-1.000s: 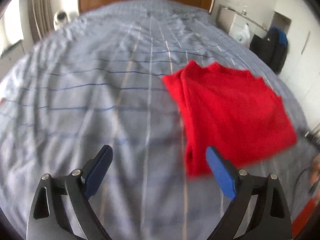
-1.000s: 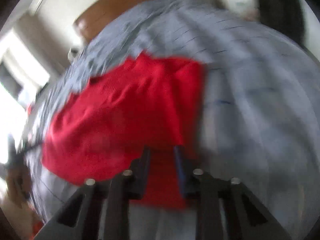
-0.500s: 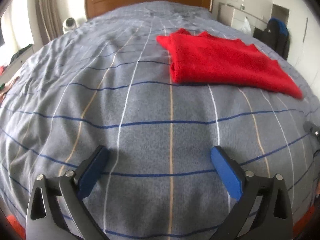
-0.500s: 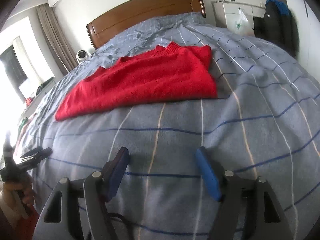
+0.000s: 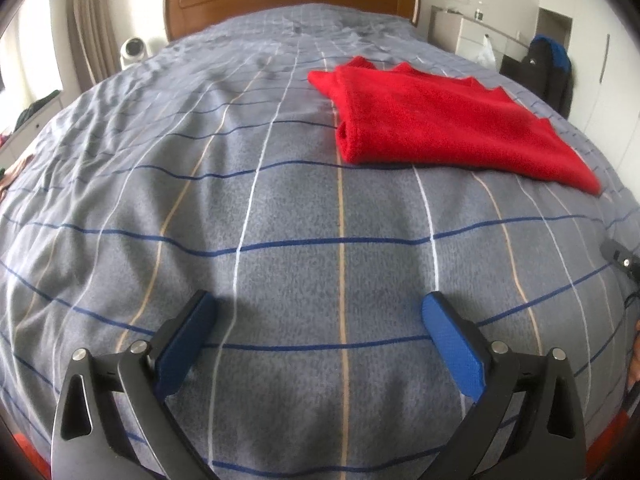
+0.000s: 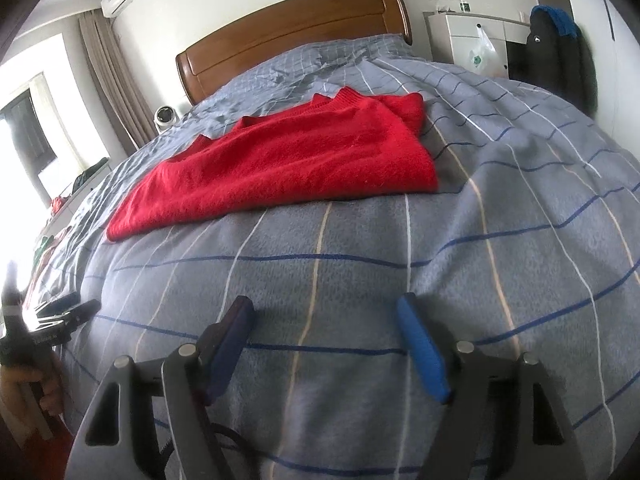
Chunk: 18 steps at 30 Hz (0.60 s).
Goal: Fold small clothes
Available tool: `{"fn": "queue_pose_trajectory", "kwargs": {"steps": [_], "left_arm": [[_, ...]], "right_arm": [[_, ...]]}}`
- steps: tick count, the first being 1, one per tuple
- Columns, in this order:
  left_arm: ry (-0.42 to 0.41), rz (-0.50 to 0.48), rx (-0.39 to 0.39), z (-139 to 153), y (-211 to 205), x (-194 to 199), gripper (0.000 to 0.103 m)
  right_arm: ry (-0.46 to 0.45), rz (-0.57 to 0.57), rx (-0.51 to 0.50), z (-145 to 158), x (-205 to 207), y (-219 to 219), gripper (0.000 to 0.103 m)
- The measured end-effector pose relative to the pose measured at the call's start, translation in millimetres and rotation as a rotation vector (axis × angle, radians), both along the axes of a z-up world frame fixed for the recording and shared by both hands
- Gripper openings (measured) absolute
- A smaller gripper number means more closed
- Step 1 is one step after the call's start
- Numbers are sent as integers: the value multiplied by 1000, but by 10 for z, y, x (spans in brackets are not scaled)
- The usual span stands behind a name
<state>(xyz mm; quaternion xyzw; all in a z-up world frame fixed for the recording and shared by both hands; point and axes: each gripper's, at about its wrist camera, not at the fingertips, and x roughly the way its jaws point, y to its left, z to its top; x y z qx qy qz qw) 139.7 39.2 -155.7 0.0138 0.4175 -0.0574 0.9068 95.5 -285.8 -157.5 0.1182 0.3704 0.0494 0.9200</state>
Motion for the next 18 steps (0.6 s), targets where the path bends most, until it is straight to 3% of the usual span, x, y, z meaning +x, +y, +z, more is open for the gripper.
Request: {"fn": "queue_pose_trajectory", "kwargs": {"steps": [4,6,9,11,14,18], "left_arm": [[41,-2,8,167,62,-124,101],[-5,-12,-7,333,153,-271,101],[-95,19,-23,495,371,-456,101],[-136,69,-65,475,513,-513,101],[-149,128,-125,373,671,-504,101],[-156,136,-74,283,682,-439,101]], "right_arm": [[9,6,-44,17,-3,52,75],[48,16,-70,99,29,74,74],[26,26,22,388,183,-137,74],[4,-35,53,604,492,-442,74],[46,-103,123,670,1058,-867,73],[156,-113,199,482,1667,-1080,60]]}}
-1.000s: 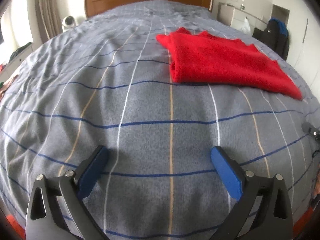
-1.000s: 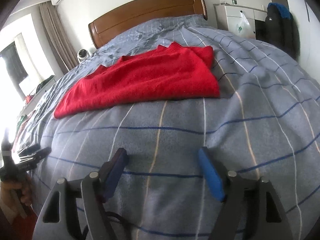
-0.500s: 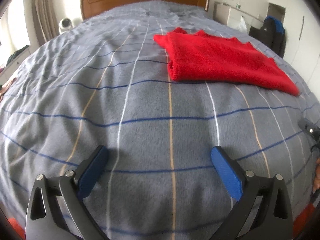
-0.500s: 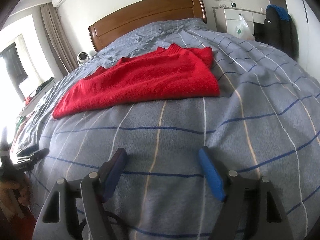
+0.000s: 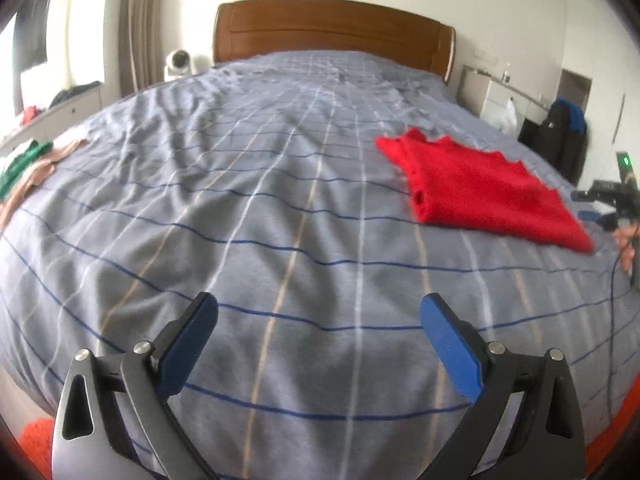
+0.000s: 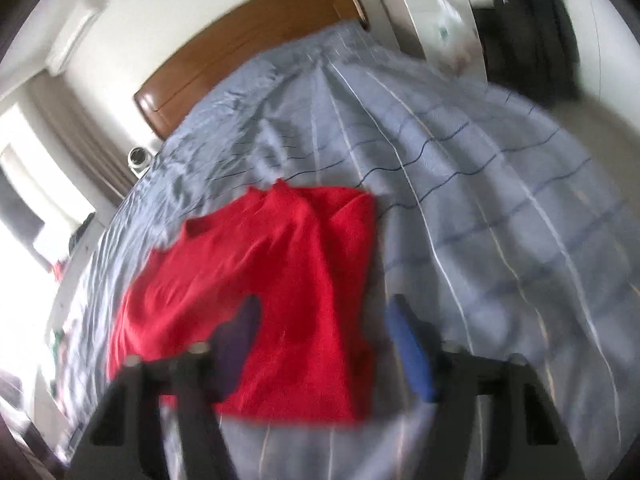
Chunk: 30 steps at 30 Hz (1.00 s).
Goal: Fold small clothes
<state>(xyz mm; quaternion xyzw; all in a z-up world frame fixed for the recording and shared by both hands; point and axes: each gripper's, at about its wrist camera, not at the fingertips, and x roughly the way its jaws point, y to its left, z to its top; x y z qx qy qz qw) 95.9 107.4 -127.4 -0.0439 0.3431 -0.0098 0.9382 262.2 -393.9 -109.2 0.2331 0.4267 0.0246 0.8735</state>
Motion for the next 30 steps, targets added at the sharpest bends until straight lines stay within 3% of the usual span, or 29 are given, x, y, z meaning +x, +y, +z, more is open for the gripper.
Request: {"fn": "queue_pose_trajectory", "kwargs": {"steps": [2,4,6,7,10,13,16,18,21,24,25,28,30], "left_arm": [[13,4,-14,-34,21,42,101],[40,8,-37,-102,55,96,101],[61,19,-41,-142,73,136,101],[66,27,-47,-157,91,154,101],[62,42,-80,-156,148,178,101],[67,52,-96,-178,182,221,101],[64,56,-108,-181,207,241,101],[63,56,-115,-179,224,234,101],[65,57,-117,-174,257,215,101],[69,58,-124,-177,294,208,101],[71,57,-126,-177,301,209,101],[74,55,-138,-169,324,201,101],[76,56,-155,-162,344,202,101]], "right_arm": [[56,15,-31,-120,191,57,59],[93,28,7,-277,311,118,59],[110,46,28,-379,345,168,38],[119,53,11,-378,354,232,10],[79,43,-36,-134,312,385,10],[10,79,12,261,323,629,10],[-46,180,21,667,435,1257,10],[-55,232,23,775,518,1697,10],[-66,301,-43,776,620,2379,9],[-55,353,-138,575,660,3014,10],[-34,396,-141,425,668,3227,16],[59,500,9,141,600,3484,32],[10,539,42,239,462,3502,32]]}}
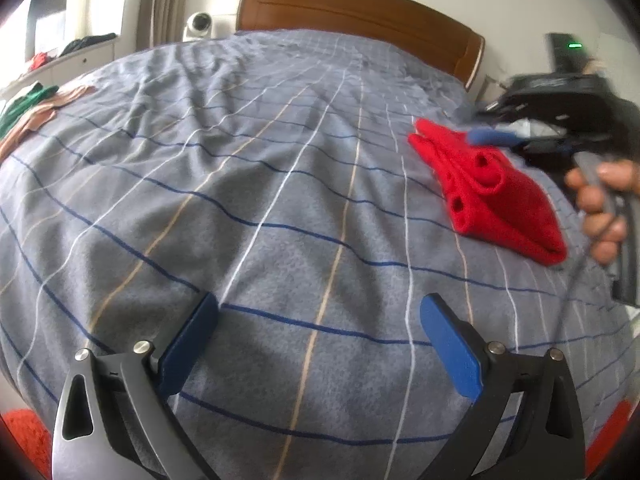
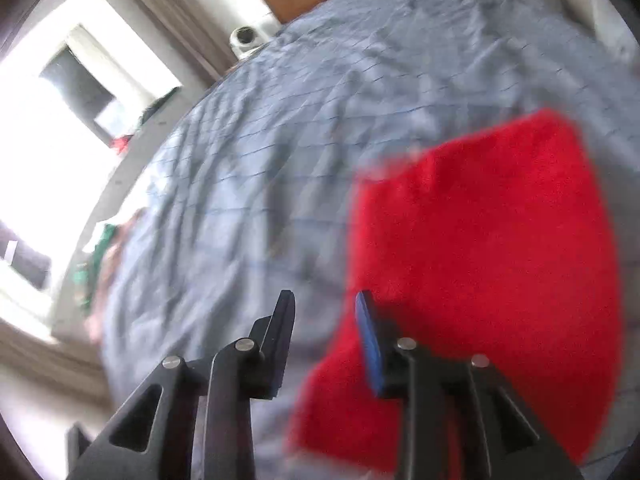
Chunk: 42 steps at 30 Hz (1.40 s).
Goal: Fold small clothes
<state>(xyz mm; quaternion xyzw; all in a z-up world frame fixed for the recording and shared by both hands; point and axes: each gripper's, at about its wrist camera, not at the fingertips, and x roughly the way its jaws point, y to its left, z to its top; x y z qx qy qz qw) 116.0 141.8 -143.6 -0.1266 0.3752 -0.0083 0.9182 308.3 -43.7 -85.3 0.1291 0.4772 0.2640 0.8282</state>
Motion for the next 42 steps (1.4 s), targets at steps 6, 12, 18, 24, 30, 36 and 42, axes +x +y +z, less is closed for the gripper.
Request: {"fn": "queue_pose_trajectory", "kwargs": {"steps": [6,12,18,24,30,36,42], "left_arm": [[4,17,-55,10,68,44,101],[4,2,-14,2,27,14,101],[10,-54,-2,107,-12,-24,101],[-10,-241,-211,623,-302,729,102],[259,-286,-258,335,-725,1976,101],[361,-251,-162,33,-832,2294,102],[307,-332,-121,71,-1122,2116,20]], "right_arm": [[-216,-74,-85,557,-339,-514,41],[-117,-26,-275,-158,-410,-433,25],[-124,19,-206,-344,-846,-263,28],[-251,-109,-132,105,-947,-1031,79],[-44,-262,54,-162,-288,-1767,81],[95,-218,195,-628,210,-1596,81],[28,-213,-51,-656,174,-1151,40]]}}
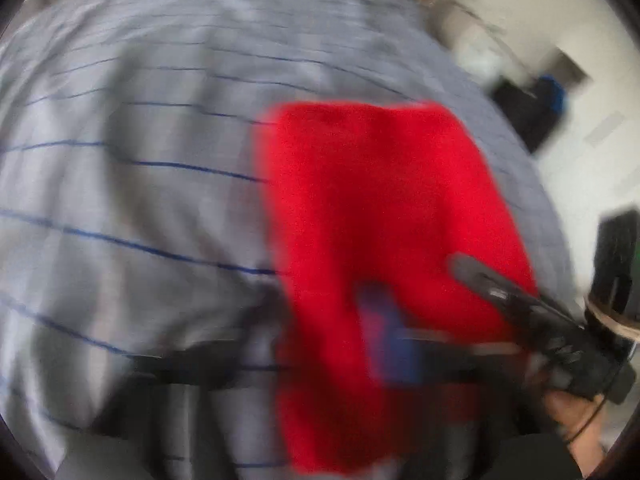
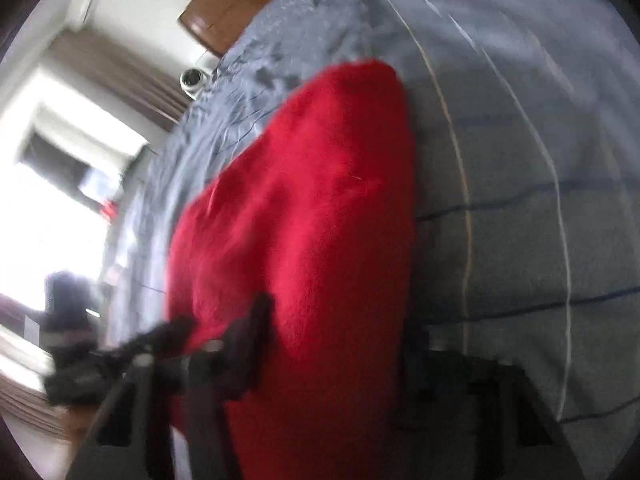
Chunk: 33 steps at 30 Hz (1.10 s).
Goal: Fold small clothes
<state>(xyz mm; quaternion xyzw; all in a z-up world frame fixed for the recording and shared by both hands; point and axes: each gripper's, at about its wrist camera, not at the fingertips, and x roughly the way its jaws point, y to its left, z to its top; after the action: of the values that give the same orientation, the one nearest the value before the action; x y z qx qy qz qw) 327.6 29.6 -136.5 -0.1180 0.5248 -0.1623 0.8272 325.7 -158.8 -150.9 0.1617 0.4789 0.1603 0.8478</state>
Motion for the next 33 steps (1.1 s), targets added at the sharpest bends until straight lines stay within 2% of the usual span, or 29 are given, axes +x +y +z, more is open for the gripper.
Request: {"fn": "queue_pose_trajectory", "kwargs": {"steps": [2,3,5,9,14,18,20,21,22,23,24,25,26,29,30,33], "left_arm": [[-61,1,73,105,-73,-121,18],[-85,3,83,166,-69,-179,17],[-121,16,72,299,9,-257,17],[-245,49,68,775,295,-460,17],[-373,78,79,1327,564,-526,17],[-435,103,119,1471,718,-520,18],[-417,119,159,1327,760,-472,29],[-388,118,208,1159,780,-470,48],[-365,120,252,1030,776,-479,70],[-341,126,318,844,791,-546,75],[-338,127,354,744,797,-602,75],[-336,123,404,608,804,-736,76],[-336,123,436,525,805,-839,77],[-365,137,479,400,765,-1258,93],[-379,141,477,409,751,-1353,98],[-418,148,477,501,620,-1581,100]], "right_arm": [[-113,50,-186,203,-173,311,34],[-156,67,-235,275,-238,411,34],[-231,81,-267,438,-343,523,32],[-352,88,-222,812,-489,621,32],[-503,94,-173,1327,-620,854,32],[-578,98,-135,1593,-629,1017,32],[-565,111,-104,1587,-564,1077,33],[-538,120,-92,1537,-519,1098,35],[-487,129,-90,1436,-446,1117,44],[-384,134,-108,1218,-337,1130,60],[-307,127,-132,1033,-308,1115,70],[-264,117,-152,900,-329,1076,86],[-229,101,-180,702,-428,994,87],[-219,71,-239,437,-821,793,88],[-217,65,-245,404,-909,728,88],[-232,43,-242,394,-1254,571,92]]}}
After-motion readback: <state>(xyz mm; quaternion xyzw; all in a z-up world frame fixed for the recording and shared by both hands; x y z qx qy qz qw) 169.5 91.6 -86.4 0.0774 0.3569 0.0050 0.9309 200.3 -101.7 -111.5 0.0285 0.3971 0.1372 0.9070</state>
